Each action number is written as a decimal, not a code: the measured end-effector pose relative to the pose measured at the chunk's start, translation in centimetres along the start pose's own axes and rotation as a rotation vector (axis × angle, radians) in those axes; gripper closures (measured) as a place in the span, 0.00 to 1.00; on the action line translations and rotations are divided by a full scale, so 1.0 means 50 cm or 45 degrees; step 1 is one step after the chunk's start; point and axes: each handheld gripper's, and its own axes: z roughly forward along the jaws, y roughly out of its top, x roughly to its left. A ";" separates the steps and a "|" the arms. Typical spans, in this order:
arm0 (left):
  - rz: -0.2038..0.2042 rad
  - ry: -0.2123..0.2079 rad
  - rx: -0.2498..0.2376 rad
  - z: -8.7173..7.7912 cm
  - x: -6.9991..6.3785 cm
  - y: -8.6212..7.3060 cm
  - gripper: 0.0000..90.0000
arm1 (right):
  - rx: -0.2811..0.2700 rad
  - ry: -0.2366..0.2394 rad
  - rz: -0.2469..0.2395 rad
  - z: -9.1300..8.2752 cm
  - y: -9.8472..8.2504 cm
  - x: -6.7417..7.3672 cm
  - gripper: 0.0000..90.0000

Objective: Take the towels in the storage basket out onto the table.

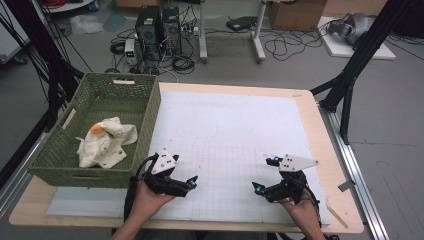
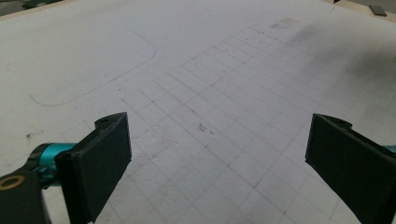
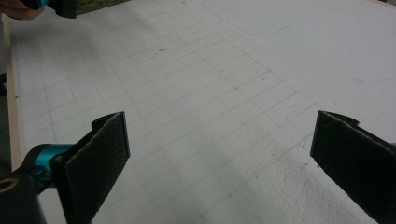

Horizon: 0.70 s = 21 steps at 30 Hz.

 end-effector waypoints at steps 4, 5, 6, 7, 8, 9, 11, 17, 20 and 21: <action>-0.001 0.002 0.001 0.002 0.000 0.000 0.08 | 0.002 -0.001 0.003 0.000 0.000 -0.001 0.04; 0.000 0.002 0.006 0.003 0.000 0.000 0.08 | -0.001 0.000 0.004 0.000 0.000 0.000 0.04; 0.001 0.002 0.006 0.003 0.000 0.000 0.08 | -0.001 -0.001 0.002 -0.001 0.000 0.000 0.04; 0.001 0.002 0.006 0.003 0.000 0.000 0.09 | -0.001 -0.001 0.002 -0.001 0.000 0.000 0.04; 0.006 0.002 0.007 0.002 -0.001 -0.001 0.09 | 0.000 -0.004 0.001 -0.001 0.000 0.001 0.04; 0.006 0.002 0.007 0.002 -0.001 -0.001 0.09 | 0.002 -0.004 0.002 -0.001 0.000 0.001 0.04; 0.004 0.003 0.008 0.002 -0.001 -0.001 0.09 | 0.003 0.001 0.000 0.001 0.000 0.002 0.04; 0.002 0.009 0.010 0.003 0.000 -0.003 0.10 | 0.008 -0.005 -0.011 0.001 0.000 0.004 0.04; 0.004 0.007 0.014 0.005 0.000 -0.004 0.11 | 0.018 -0.007 -0.006 0.003 -0.001 0.004 0.04; 0.004 0.007 0.014 0.005 0.000 -0.004 0.11 | 0.018 -0.007 -0.006 0.003 -0.001 0.004 0.04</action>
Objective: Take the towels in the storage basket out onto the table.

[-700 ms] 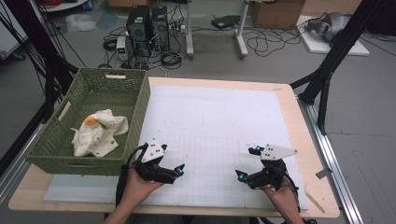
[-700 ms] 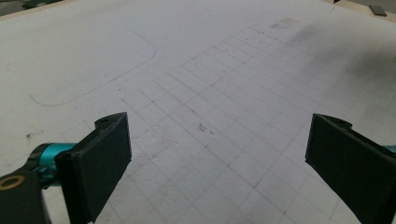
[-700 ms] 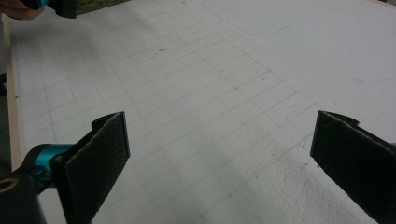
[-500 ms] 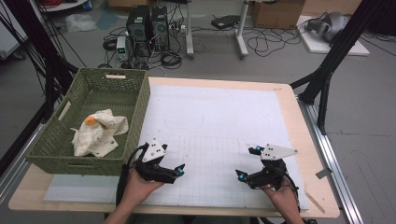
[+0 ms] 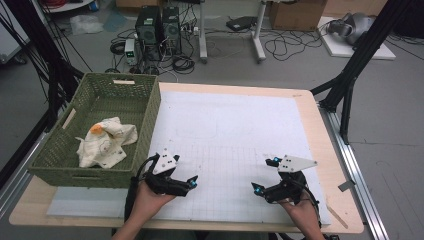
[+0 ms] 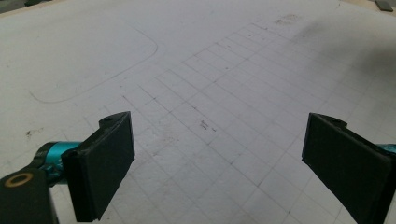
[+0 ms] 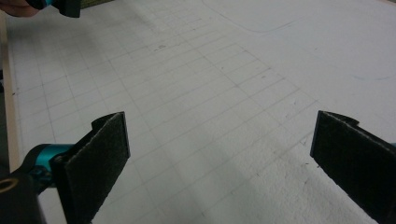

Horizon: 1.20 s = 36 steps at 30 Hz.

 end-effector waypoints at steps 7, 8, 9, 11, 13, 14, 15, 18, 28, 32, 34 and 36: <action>0.000 -0.079 -0.008 0.003 0.003 0.004 0.15 | 0.019 0.005 0.002 0.004 -0.001 -0.001 0.04; 0.007 -0.121 -0.001 0.003 0.005 0.006 0.16 | 0.019 0.006 0.000 0.005 -0.001 -0.001 0.04; 0.003 -0.139 0.002 0.002 0.005 0.008 0.17 | 0.022 0.010 0.001 0.005 -0.001 0.000 0.04; -0.005 -0.179 0.010 -0.001 0.003 0.014 0.18 | 0.016 0.009 -0.013 0.006 -0.001 0.000 0.04; -0.005 -0.202 0.013 -0.006 0.000 0.023 0.19 | 0.014 0.013 0.000 0.005 -0.001 -0.001 0.04; -0.005 -0.202 0.013 -0.006 0.000 0.023 0.19 | 0.008 0.016 0.004 0.005 -0.001 -0.001 0.04; -0.003 -0.217 0.016 -0.009 0.001 0.026 0.20 | 0.007 0.016 0.003 0.004 -0.001 -0.002 0.04; -0.012 -0.288 0.011 -0.027 0.009 0.049 0.24 | 0.003 0.015 0.009 0.002 -0.001 -0.004 0.04; 0.030 -0.398 0.023 -0.084 0.036 0.122 0.27 | 0.001 0.018 0.011 0.005 -0.001 -0.005 0.04; 0.032 -0.434 0.038 -0.107 0.061 0.142 0.30 | 0.001 0.026 0.011 0.005 -0.001 -0.005 0.04; 0.041 -0.433 0.046 -0.128 0.090 0.156 0.34 | -0.001 0.028 0.010 0.006 -0.001 -0.005 0.04; 0.040 -0.428 0.042 -0.135 0.100 0.160 0.34 | 0.001 0.028 0.010 0.006 -0.001 -0.006 0.04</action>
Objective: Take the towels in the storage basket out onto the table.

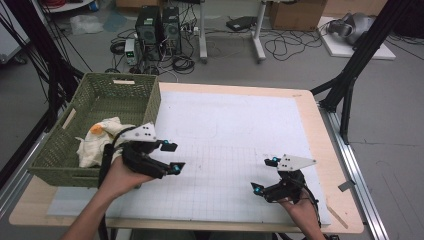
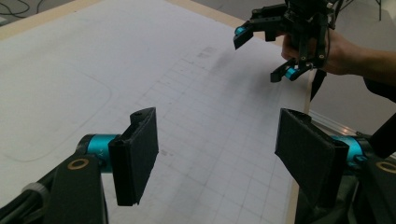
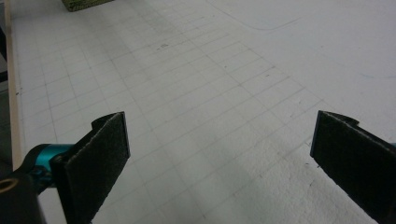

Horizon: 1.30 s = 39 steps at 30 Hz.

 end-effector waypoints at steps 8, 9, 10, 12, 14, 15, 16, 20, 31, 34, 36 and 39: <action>-0.010 -0.005 0.002 -0.068 0.042 0.017 0.36 | 0.009 0.008 0.002 0.003 0.000 0.000 0.04; -0.011 -0.001 0.001 -0.077 0.048 0.019 0.36 | 0.010 0.009 -0.002 0.004 0.000 0.000 0.04; -0.019 -0.001 -0.005 -0.085 0.054 0.020 0.36 | 0.010 0.009 -0.002 0.004 0.000 0.000 0.04; -0.040 -0.001 -0.011 -0.107 0.071 0.022 0.37 | 0.009 0.005 -0.009 0.005 0.000 -0.002 0.04; -0.044 0.000 -0.012 -0.114 0.076 0.022 0.38 | 0.013 0.013 0.002 0.005 0.000 -0.001 0.04; -0.048 0.012 -0.008 -0.121 0.081 0.022 0.38 | 0.013 0.013 0.002 0.005 0.000 -0.001 0.04; -0.056 0.027 0.000 -0.127 0.087 0.022 0.39 | 0.014 0.013 0.003 0.006 0.000 -0.002 0.04; -0.088 0.054 0.010 -0.149 0.110 0.017 0.40 | 0.013 0.011 -0.001 0.006 0.000 -0.002 0.04; -0.168 0.158 0.030 -0.221 0.173 -0.017 0.43 | 0.017 0.015 -0.001 0.007 0.000 -0.003 0.04; -0.179 0.174 0.029 -0.229 0.183 -0.025 0.44 | 0.016 0.017 0.000 0.007 0.000 -0.003 0.04; -0.186 0.199 0.036 -0.236 0.191 -0.033 0.44 | 0.014 0.014 -0.001 0.007 0.000 -0.004 0.04; -0.201 0.228 0.046 -0.244 0.202 -0.044 0.44 | 0.015 0.013 -0.006 0.008 0.000 -0.004 0.04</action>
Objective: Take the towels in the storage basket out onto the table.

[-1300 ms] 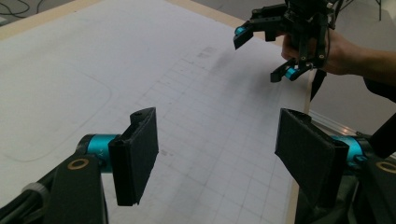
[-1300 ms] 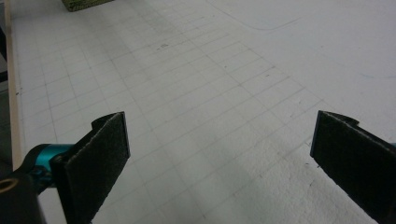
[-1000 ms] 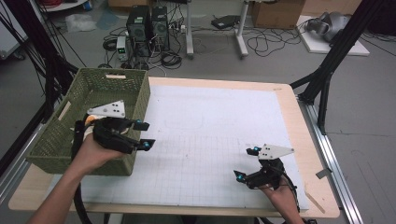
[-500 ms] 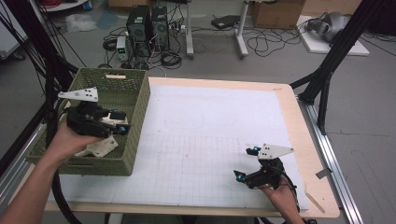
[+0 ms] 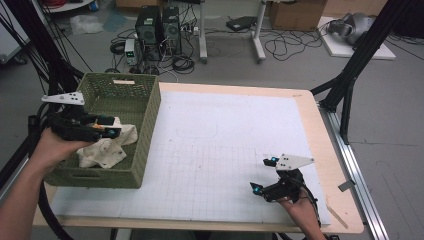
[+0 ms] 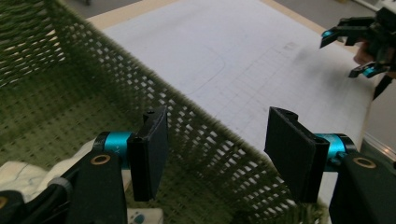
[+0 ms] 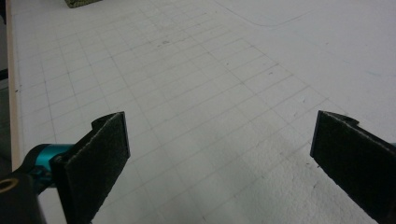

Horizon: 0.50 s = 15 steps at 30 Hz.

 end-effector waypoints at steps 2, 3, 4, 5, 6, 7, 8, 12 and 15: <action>-0.013 0.046 0.012 -0.007 0.016 -0.012 0.44 | 0.004 0.005 0.008 0.000 0.000 0.001 0.04; -0.013 0.046 0.012 -0.007 0.016 -0.012 0.44 | 0.005 0.006 0.007 0.000 0.000 0.001 0.04; -0.030 0.069 0.014 -0.013 0.027 -0.020 0.44 | 0.005 0.006 0.007 0.001 0.000 0.001 0.04; -0.030 0.069 0.014 -0.013 0.027 -0.020 0.44 | 0.004 0.006 0.006 0.001 0.000 0.001 0.04; -0.042 0.078 0.013 -0.016 0.032 -0.023 0.44 | 0.004 0.006 0.006 0.001 0.000 0.001 0.04; -0.055 0.096 0.019 -0.022 0.041 -0.031 0.45 | 0.005 0.007 0.007 0.001 0.000 0.001 0.04; -0.055 0.096 0.019 -0.022 0.041 -0.031 0.45 | 0.005 0.007 0.007 0.001 0.000 0.001 0.04; -0.079 0.140 0.029 -0.030 0.058 -0.043 0.45 | 0.011 0.010 0.007 0.002 0.000 0.002 0.04; -0.107 0.175 0.048 -0.035 0.075 -0.055 0.45 | 0.008 0.010 0.000 0.003 0.000 0.002 0.04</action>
